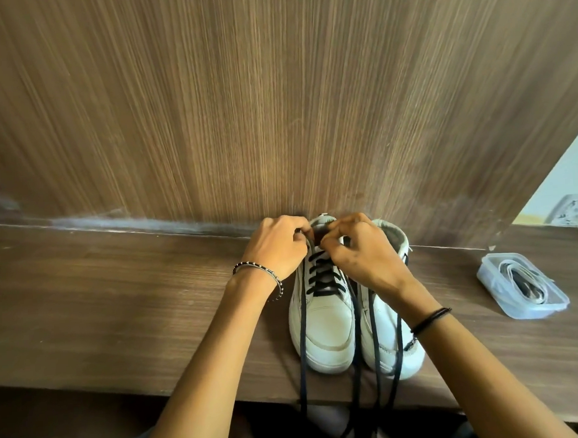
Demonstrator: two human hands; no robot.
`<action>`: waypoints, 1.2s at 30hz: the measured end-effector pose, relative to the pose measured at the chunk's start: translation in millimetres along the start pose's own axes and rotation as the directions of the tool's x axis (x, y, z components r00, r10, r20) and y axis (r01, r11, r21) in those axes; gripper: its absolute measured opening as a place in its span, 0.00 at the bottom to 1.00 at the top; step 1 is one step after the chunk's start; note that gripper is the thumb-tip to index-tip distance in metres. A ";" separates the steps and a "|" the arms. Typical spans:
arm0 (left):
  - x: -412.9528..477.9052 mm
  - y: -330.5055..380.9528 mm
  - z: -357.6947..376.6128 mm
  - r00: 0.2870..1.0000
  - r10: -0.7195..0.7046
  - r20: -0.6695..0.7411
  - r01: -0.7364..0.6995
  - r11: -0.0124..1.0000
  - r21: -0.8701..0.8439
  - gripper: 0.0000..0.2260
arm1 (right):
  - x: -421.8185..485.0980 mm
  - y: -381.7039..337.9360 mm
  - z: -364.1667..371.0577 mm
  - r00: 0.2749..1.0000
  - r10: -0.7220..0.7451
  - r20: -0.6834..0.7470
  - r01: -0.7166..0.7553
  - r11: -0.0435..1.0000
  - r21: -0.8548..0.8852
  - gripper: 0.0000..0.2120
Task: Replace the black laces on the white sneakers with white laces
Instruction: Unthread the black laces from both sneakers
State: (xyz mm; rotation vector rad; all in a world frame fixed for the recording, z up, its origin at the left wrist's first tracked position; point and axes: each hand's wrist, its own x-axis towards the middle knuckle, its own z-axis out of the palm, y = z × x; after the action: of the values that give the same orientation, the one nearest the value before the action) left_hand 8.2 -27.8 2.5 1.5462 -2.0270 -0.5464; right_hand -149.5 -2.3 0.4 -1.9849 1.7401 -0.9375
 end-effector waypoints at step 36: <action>-0.5 -12.2 2.0 0.999 -0.007 0.034 0.011 0.993 -0.117 0.13 | 10.7 23.7 12.6 0.939 -0.345 0.020 0.340 0.913 -0.223 0.12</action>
State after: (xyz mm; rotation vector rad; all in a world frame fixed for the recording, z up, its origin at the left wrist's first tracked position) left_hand 16.2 -30.6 -6.5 1.4865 -1.9769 -0.6867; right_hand -158.4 -19.3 -21.2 -2.4950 1.5953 -0.8992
